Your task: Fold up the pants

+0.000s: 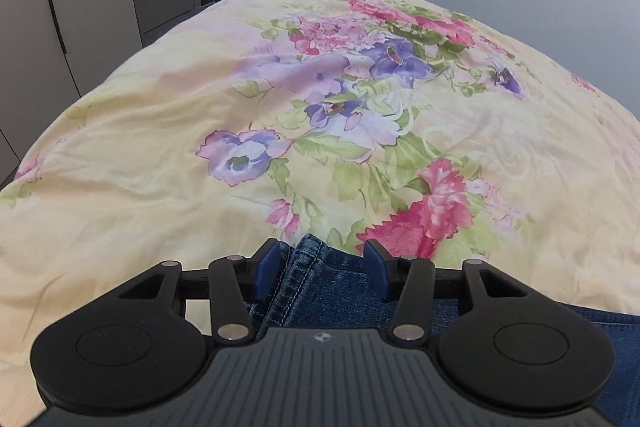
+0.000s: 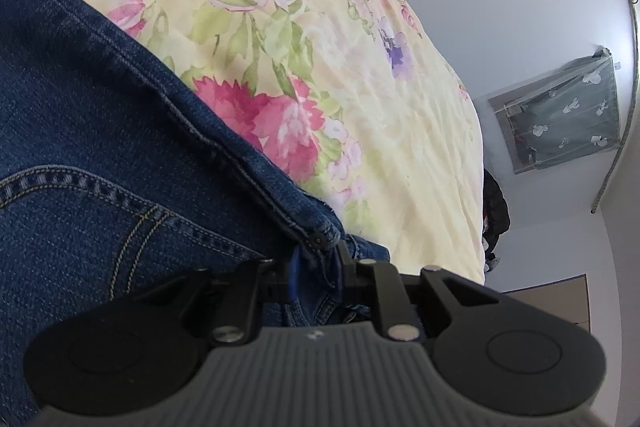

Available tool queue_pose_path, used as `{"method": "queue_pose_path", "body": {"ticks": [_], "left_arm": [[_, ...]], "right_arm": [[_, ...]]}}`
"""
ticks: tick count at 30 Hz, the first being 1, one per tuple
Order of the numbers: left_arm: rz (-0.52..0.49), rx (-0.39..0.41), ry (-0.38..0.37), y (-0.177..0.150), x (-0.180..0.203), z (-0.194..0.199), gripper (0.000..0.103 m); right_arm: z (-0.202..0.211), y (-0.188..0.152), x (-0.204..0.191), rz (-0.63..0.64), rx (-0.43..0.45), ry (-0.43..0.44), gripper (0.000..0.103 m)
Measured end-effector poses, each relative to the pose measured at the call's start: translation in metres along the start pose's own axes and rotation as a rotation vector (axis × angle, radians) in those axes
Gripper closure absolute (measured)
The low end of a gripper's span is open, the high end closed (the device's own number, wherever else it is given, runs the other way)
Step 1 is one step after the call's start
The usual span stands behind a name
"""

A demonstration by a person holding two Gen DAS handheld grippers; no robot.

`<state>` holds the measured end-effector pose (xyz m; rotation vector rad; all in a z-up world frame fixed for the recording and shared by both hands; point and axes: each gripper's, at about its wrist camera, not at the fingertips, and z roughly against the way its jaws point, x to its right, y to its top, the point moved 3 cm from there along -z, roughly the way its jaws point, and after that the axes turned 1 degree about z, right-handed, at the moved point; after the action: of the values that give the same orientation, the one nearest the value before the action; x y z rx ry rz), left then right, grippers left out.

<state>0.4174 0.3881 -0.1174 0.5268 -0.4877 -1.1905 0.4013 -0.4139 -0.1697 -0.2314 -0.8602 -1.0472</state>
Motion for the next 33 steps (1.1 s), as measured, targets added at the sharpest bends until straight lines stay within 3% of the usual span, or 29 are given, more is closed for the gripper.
{"method": "queue_pose_path", "body": {"ticks": [5, 8, 13, 16, 19, 22, 25, 31, 33], "left_arm": [[-0.016, -0.027, -0.077, -0.003, -0.01, -0.012, 0.069], [-0.025, -0.035, -0.111, -0.004, -0.014, -0.013, 0.069], [0.043, -0.053, -0.125, -0.01, -0.019, -0.023, 0.066], [0.005, -0.017, -0.064, -0.012, -0.011, -0.013, 0.091], [-0.024, 0.057, -0.033, -0.009, -0.009, 0.013, 0.095], [-0.104, 0.093, 0.022, -0.002, -0.006, 0.03, 0.095], [-0.128, 0.068, 0.081, 0.001, -0.009, 0.025, 0.095], [-0.11, 0.067, 0.076, -0.008, -0.007, 0.002, 0.094], [-0.102, 0.069, 0.088, -0.011, -0.01, -0.003, 0.087]], "right_arm": [[-0.002, 0.002, -0.004, 0.015, -0.016, -0.014, 0.09], [-0.003, 0.002, -0.005, 0.02, -0.02, -0.023, 0.09], [-0.003, 0.003, -0.007, 0.02, -0.025, -0.032, 0.09], [-0.002, 0.003, -0.008, 0.031, -0.029, -0.042, 0.09], [0.002, 0.003, -0.005, 0.03, -0.027, -0.052, 0.091], [0.01, 0.002, -0.003, 0.031, -0.003, -0.074, 0.091], [0.021, 0.008, 0.001, -0.011, 0.045, -0.059, 0.092], [0.011, 0.014, -0.011, 0.04, 0.012, -0.06, 0.092], [0.007, 0.015, -0.015, 0.056, 0.007, -0.074, 0.092]]}}
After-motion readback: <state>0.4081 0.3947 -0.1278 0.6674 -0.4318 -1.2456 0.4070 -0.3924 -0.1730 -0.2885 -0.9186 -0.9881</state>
